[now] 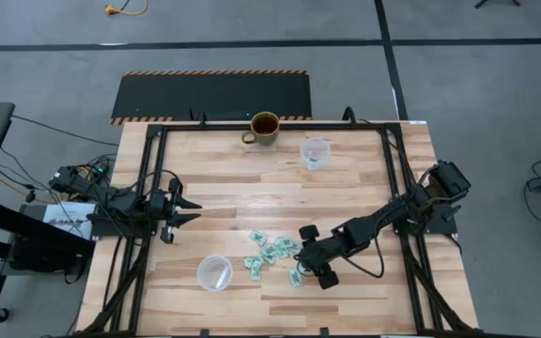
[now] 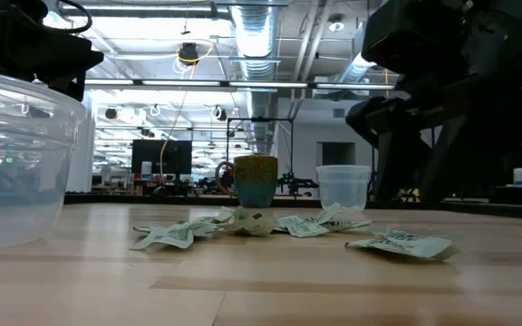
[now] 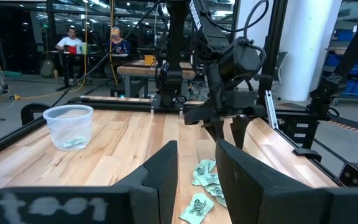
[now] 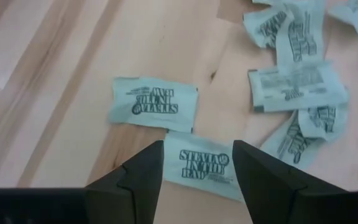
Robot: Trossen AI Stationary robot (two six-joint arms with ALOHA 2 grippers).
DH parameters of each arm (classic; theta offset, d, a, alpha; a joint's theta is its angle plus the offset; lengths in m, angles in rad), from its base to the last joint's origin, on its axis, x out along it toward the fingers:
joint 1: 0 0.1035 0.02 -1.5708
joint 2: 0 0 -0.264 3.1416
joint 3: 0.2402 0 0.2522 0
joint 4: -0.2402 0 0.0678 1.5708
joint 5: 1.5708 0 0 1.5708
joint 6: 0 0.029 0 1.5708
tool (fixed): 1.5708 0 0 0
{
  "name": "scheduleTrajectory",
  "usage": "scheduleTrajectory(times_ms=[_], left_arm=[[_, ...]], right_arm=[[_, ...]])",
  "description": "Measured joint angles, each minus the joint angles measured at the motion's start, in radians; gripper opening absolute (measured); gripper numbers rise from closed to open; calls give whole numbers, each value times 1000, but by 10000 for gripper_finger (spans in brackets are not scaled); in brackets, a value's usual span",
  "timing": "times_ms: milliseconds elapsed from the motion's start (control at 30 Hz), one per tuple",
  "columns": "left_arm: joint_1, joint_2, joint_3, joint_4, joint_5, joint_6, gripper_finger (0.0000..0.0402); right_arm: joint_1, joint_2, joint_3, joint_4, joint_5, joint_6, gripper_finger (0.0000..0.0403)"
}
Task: Pick and place items into bin
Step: Put the stevia packet into the top transparent bin
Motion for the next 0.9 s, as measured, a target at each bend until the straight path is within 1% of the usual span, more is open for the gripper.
scheduleTrajectory(times_ms=[233, 700, 900], left_arm=[[0, 0, 0, 0, 0, 0, 98], [0, 0, 0, 0, 0, 0, 98], [0, 0, 0, 0, 0, 0, 98]], right_arm=[[-1, 0, -1, -3, 0, -12, 182], [-10, 0, -45, 13, 1, -12, 176], [-25, 0, -45, 19, 26, -13, 176]])
